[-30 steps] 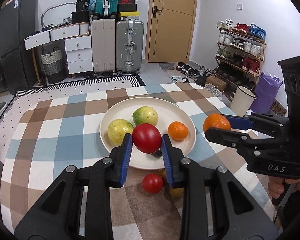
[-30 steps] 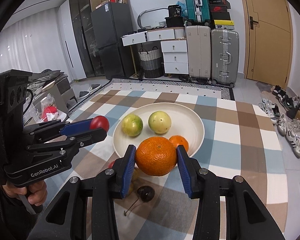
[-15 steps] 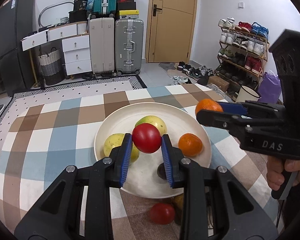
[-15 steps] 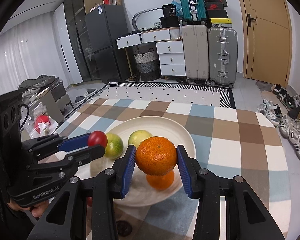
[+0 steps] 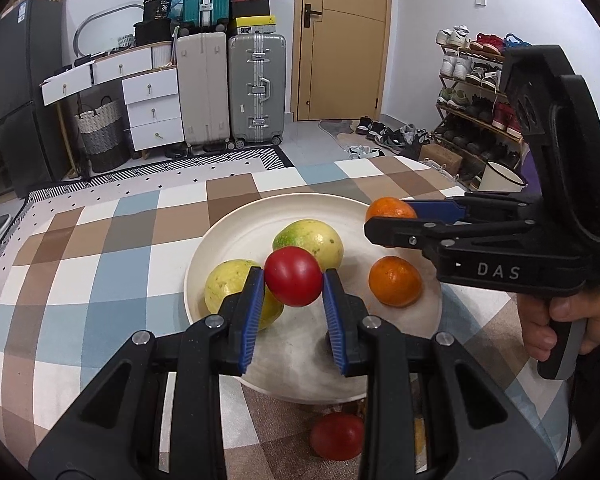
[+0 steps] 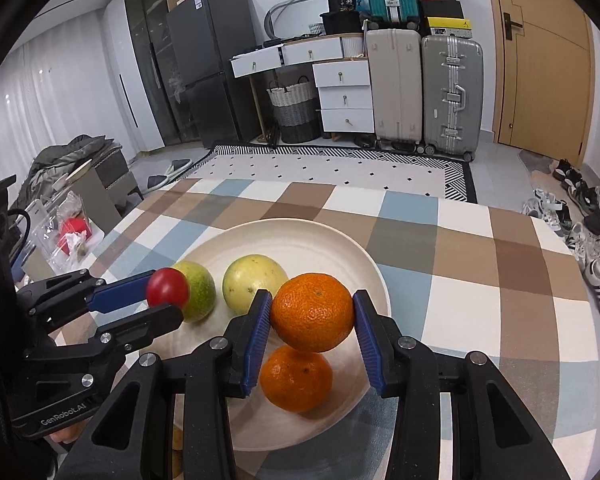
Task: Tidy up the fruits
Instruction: 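Carry the tomato and orange onto the plate and open both tools, then move both tools back toward the remaining fruits beside the plate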
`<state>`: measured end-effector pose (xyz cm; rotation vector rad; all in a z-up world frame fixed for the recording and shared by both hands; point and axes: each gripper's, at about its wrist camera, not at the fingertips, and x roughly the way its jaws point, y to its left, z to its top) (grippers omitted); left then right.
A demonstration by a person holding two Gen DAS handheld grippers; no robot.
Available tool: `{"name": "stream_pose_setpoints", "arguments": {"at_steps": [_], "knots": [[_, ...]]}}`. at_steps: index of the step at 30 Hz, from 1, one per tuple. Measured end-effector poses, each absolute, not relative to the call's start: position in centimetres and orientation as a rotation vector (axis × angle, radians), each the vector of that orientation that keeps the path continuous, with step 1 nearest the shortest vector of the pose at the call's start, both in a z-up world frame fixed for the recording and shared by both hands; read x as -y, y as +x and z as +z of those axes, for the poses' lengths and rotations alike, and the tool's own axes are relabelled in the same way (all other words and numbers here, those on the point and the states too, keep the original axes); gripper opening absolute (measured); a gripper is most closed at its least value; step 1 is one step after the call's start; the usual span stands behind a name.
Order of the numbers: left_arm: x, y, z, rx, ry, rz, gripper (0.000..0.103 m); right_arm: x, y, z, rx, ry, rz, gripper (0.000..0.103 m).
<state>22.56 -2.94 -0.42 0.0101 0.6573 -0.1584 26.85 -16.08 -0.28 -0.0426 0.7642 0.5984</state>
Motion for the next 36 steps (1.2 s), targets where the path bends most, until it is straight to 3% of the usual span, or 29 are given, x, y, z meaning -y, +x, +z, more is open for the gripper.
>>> {"name": "stream_pose_setpoints", "arguments": {"at_steps": [7,14,17,19,22,27,30,36], "knots": [[2.8,22.8,-1.0,-0.679,-0.004,-0.162,0.027,16.5,27.1,-0.5,-0.775,-0.022,0.586,0.043],[2.1,22.8,-0.7,-0.674,-0.036,-0.167,0.03,17.4,27.0,0.4,-0.747,0.004,0.568,0.055],[1.8,22.7,-0.6,-0.673,-0.045,-0.157,0.048,17.7,27.0,0.7,-0.741,0.007,0.559,0.072],[1.8,22.6,-0.4,-0.661,-0.046,-0.149,0.066,17.9,26.8,1.0,-0.733,0.005,0.553,0.077],[1.8,21.9,0.3,-0.633,-0.04,-0.134,0.082,18.1,26.6,1.6,-0.721,0.001,0.543,0.088],[1.3,21.4,1.2,-0.618,-0.062,-0.105,0.088,18.3,26.4,2.3,-0.724,0.026,0.53,0.102],[0.9,20.6,2.1,-0.59,-0.073,-0.076,0.102,18.1,26.2,2.9,-0.728,0.015,0.535,0.102],[0.4,18.8,3.4,-0.559,-0.062,-0.057,0.102,18.3,24.8,3.8,-0.72,0.043,0.541,0.102]]}}
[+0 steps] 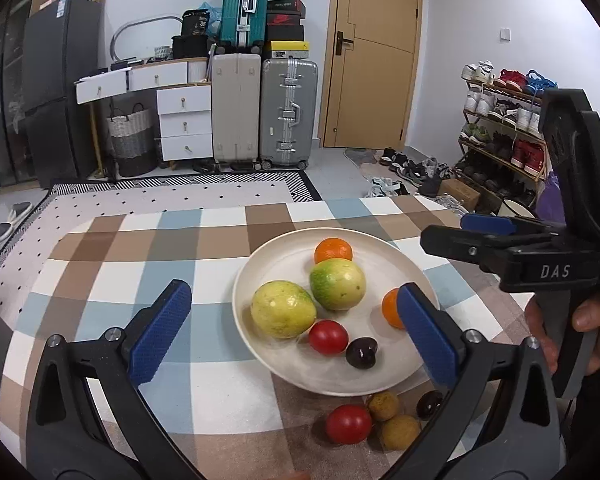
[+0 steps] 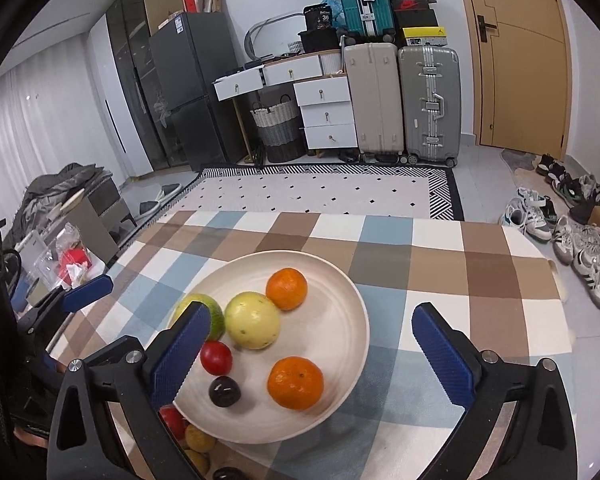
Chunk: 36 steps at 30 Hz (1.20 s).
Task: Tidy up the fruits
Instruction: 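Move both tools back toward the remaining fruits beside the plate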
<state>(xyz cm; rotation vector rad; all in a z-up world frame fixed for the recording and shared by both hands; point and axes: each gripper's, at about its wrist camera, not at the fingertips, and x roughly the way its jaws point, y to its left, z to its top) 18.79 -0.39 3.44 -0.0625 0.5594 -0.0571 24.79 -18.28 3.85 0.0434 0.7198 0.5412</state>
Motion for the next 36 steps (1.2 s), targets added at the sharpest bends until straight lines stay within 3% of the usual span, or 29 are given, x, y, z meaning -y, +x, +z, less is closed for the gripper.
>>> {"name": "stream_pose_setpoints", "arguments": {"at_steps": [21,36], "knots": [[1.1,11.9,2.2,-0.587,-0.041,-0.072,0.102,19.2,16.3,1.7,-0.725,-0.033,0.494,0.102],[1.2,11.8,1.0,-0.602,-0.04,-0.079,0.102,17.4,14.8,-0.8,-0.793,-0.088,0.507,0.102]]}}
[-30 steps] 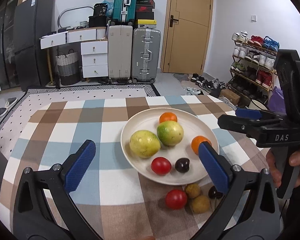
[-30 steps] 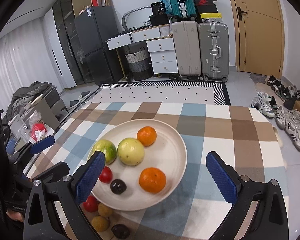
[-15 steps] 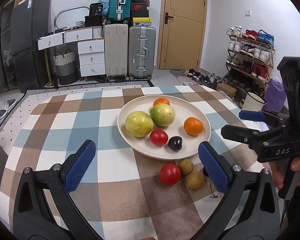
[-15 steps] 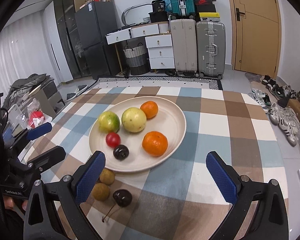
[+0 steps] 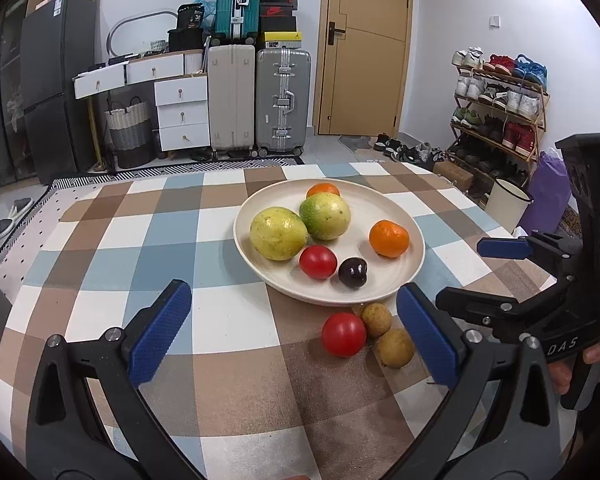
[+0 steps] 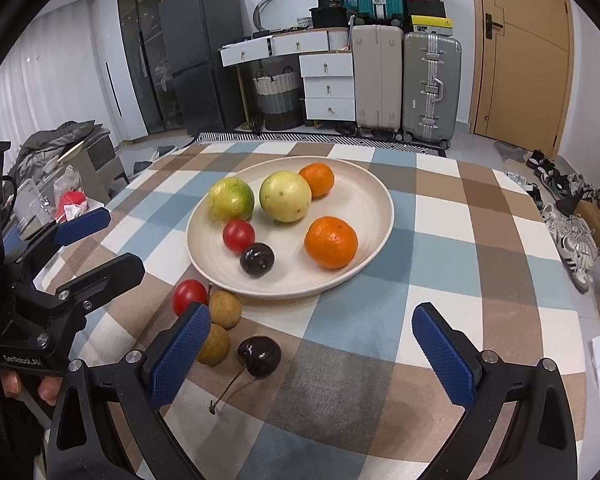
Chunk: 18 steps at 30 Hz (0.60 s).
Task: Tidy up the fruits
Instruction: 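Move both tools back toward the remaining fruits beside the plate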
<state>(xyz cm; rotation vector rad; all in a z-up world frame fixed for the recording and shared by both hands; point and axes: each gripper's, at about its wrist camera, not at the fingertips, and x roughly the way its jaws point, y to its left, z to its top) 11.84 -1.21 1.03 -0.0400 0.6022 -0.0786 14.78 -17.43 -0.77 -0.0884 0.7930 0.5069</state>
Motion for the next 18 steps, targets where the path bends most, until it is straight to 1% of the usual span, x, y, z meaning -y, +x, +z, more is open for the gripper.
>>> {"name": "stream_pose_setpoints", "arguments": {"at_steps": [10,18], "knots": [[2.1,12.7,-0.2,-0.652,0.007,-0.098,0.102,17.9,15.0,-1.0,-0.849,-0.058,0.561,0.102],[2.2,13.2,-0.8,-0.689,0.017,-0.101,0.102,16.9,14.9,-2.1,-0.895,-0.113,0.567,0.102]]}}
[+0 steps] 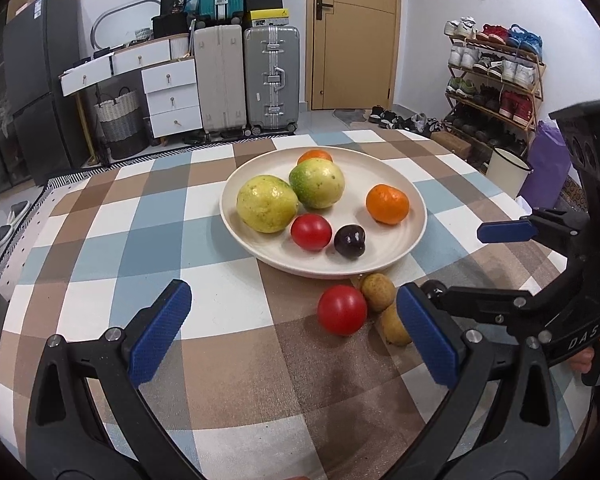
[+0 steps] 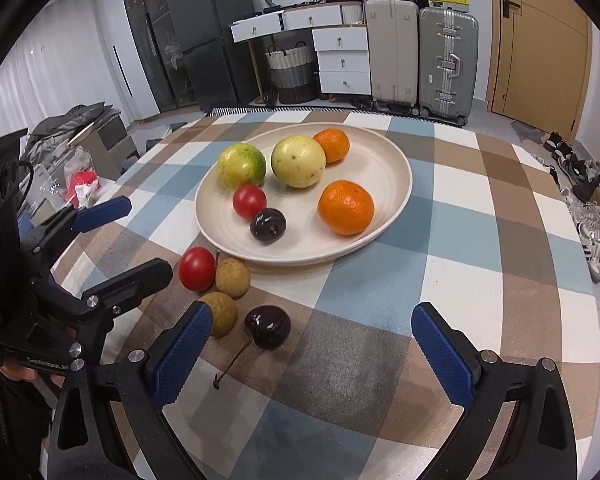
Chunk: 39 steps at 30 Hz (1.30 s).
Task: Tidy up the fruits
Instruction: 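Move both tools back toward the remaining fruits beside the plate, then grasp the second red tomato with the left tool while the right tool grasps a dark plum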
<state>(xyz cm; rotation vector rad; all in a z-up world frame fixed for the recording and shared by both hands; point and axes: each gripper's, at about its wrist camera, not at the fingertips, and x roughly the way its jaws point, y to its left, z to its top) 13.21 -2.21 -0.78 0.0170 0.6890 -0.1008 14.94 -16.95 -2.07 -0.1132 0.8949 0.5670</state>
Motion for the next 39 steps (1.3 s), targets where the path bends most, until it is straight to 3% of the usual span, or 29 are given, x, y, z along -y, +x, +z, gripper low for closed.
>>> {"name": "stream_pose_setpoints", "arguments": {"at_steps": [7,12,25,33,39], "knots": [[1.9,13.6,-1.1,-0.706,0.002,-0.096,0.102,16.3,14.7,-3.0,-0.921,-0.148,0.579,0.097],[1.5,13.8,-1.3,-0.713,-0.011,-0.097,0.102,15.8,14.5,-3.4,-0.928,-0.176,0.582,0.087],[0.9,14.2,-1.7,-0.734,-0.037,-0.085,0.102,15.2,14.5,-4.1,-0.933,-0.217,0.584,0.073],[0.7,14.5,-2.2,-0.759,-0.042,-0.083,0.102,14.9,14.1,-4.0,-0.911,-0.229,0.624,0.046],[0.5,15.0,-2.6,-0.785,-0.049,-0.076,0.102,14.6,13.6,-3.9,-0.899,-0.235,0.658,0.031]]}}
